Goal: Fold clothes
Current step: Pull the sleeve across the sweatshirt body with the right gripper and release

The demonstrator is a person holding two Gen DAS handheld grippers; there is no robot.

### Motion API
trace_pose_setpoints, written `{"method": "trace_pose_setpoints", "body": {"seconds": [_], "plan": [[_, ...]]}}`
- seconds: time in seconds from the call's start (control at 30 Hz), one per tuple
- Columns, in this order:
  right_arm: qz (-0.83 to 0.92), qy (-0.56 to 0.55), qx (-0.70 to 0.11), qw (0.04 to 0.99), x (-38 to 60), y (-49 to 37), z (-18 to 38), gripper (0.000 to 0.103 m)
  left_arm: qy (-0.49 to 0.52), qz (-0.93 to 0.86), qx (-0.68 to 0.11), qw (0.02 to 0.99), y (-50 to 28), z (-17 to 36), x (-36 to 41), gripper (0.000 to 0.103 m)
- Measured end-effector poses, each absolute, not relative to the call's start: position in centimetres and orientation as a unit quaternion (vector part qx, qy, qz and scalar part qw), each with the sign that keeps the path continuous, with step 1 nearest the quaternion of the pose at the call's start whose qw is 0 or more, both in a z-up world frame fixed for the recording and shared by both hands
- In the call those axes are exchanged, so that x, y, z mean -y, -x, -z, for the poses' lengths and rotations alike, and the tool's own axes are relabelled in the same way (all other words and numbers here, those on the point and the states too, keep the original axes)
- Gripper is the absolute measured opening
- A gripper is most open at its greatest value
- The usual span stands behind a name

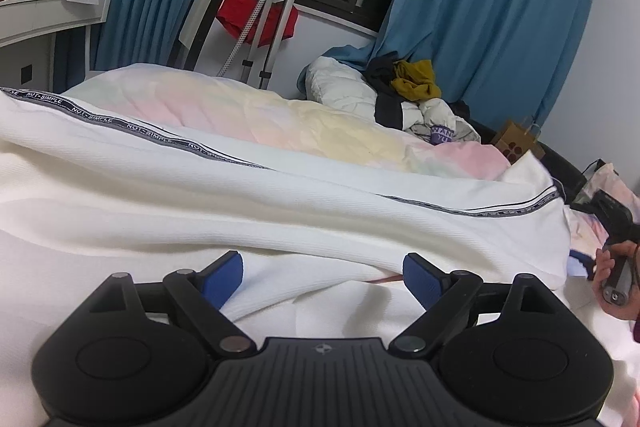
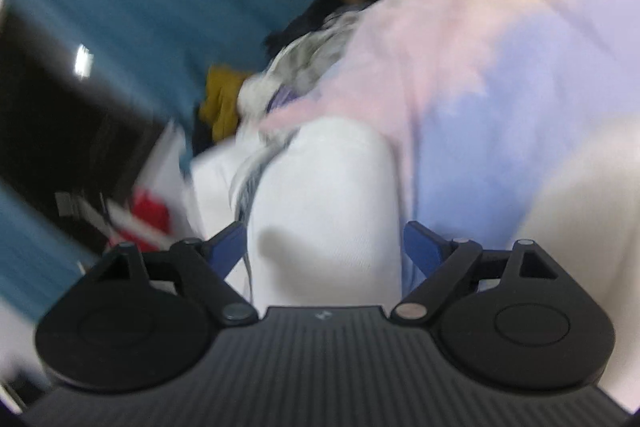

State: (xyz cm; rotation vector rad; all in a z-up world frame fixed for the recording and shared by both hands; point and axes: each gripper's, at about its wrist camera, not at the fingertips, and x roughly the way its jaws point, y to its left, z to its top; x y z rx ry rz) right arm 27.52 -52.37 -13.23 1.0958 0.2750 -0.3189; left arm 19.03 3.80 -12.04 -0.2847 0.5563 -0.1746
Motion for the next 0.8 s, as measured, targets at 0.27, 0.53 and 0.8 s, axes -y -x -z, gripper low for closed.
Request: {"method": "trace_pose_setpoints", "body": {"seconds": [0.27, 0.53, 0.8], "plan": [[0.139, -0.526, -0.191, 0.817, 53.1, -31.2, 15.8, 0.058, 0.155, 0.085, -0.28, 0.944, -19.2, 12.7, -3.8, 0.089], [0.16, -0.416, -0.182, 0.877, 50.2, -32.8, 12.2, 0.011, 0.156, 0.084, -0.282, 0.943, -19.4, 12.9, -3.8, 0.09], [0.258, -0.333, -0.097, 0.902, 49.9, -26.9, 9.4, 0.009, 0.164, 0.086, -0.278, 0.942, -19.0, 12.4, -4.0, 0.09]]}}
